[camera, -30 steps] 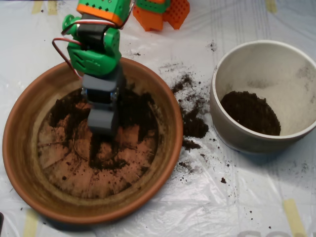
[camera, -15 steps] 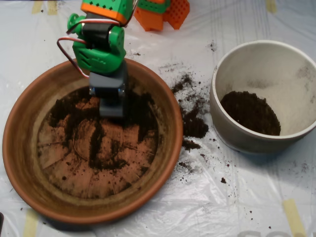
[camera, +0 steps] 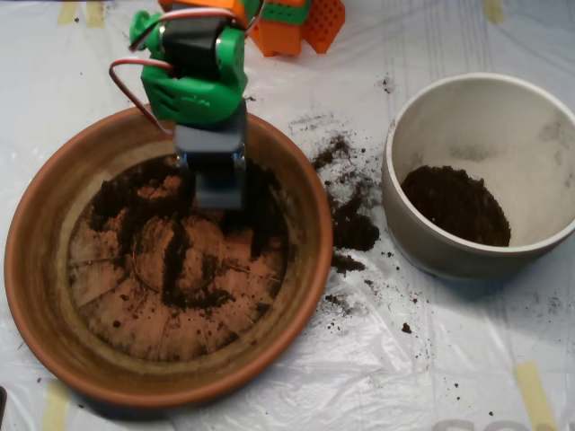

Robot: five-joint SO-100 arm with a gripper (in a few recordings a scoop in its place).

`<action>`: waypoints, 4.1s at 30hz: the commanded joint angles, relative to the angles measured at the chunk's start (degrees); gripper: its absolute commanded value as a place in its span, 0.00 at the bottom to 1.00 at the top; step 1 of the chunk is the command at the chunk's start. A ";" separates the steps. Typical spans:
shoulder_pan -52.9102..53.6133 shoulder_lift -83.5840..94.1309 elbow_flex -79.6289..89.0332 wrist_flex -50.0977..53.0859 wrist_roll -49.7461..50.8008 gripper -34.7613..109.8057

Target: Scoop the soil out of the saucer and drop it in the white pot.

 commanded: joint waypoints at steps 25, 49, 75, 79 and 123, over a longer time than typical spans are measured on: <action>-41.31 17.49 -29.09 16.96 -0.70 0.24; -43.15 4.04 -42.71 21.80 1.32 0.52; -2.90 14.50 -12.39 7.47 8.70 0.54; 5.01 13.71 -1.67 0.18 8.17 0.54; 23.55 -11.43 -0.97 -14.06 13.27 0.29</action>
